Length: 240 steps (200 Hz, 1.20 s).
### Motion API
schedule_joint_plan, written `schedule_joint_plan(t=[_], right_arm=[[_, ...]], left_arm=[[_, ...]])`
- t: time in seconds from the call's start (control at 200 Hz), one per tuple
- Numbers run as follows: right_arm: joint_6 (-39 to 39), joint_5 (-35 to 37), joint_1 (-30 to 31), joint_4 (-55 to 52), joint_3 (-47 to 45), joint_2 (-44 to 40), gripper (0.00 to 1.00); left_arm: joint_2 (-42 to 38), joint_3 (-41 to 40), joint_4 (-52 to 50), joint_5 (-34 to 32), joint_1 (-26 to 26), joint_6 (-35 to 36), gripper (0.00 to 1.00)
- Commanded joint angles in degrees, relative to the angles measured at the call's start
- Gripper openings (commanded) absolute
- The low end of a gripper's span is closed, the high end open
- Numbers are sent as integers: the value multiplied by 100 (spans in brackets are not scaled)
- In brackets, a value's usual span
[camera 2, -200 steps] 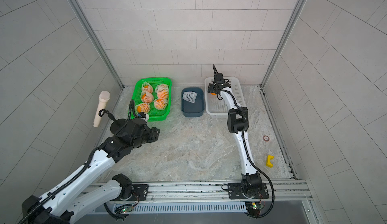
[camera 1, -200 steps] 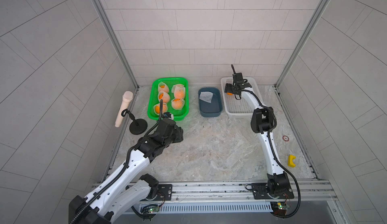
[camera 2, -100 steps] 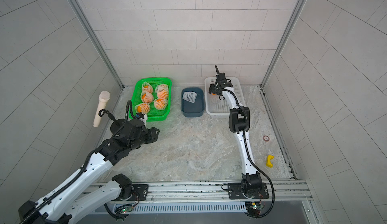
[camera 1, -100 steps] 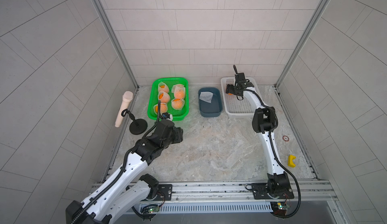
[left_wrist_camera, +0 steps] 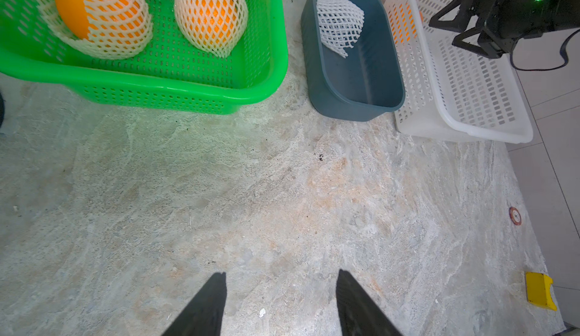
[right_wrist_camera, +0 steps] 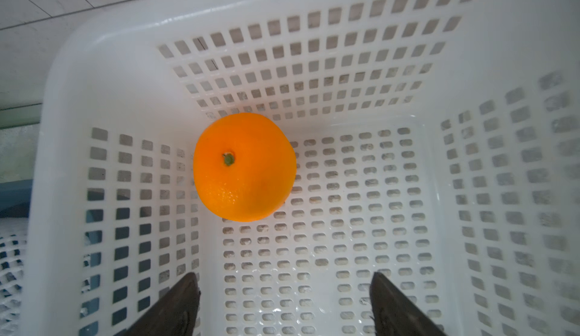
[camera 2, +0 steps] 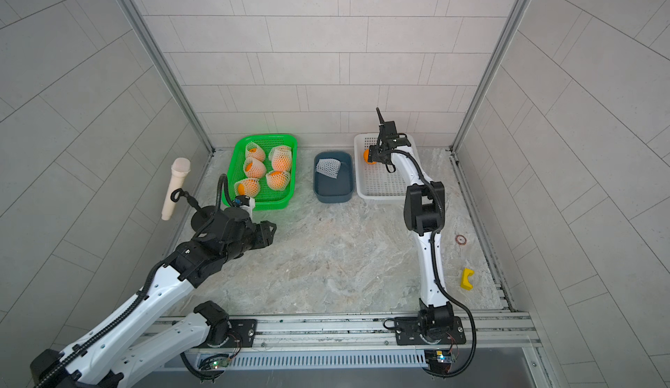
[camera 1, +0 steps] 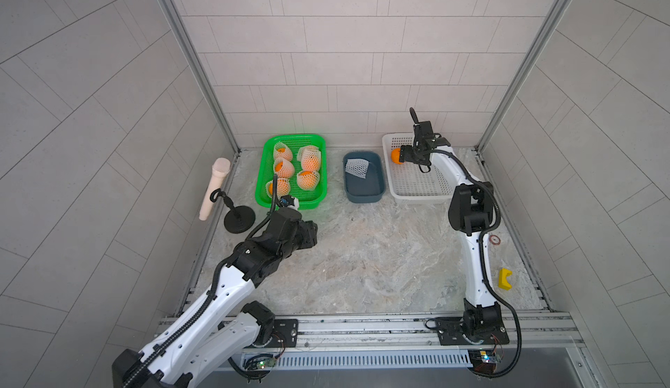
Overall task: Remove foam nets from oranges
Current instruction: Place the orange in the basket, then move the basket to the center of the board.
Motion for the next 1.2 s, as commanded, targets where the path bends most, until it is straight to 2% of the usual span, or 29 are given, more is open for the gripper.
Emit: schedule_joint_plan(t=[0.0,0.445,1.196], right_arm=[[-140,303,-20,-92,-421,-397,86],[-15,208,-47,527,-2705,-1778,85],[270,252,-47,1184,-4749,-2986,84]], left_arm=[[-40,-30,-103,-51,-40,-75,61],[108,116,-47,73,-59,14,61],[66,59,-38,144,-58,22,61]])
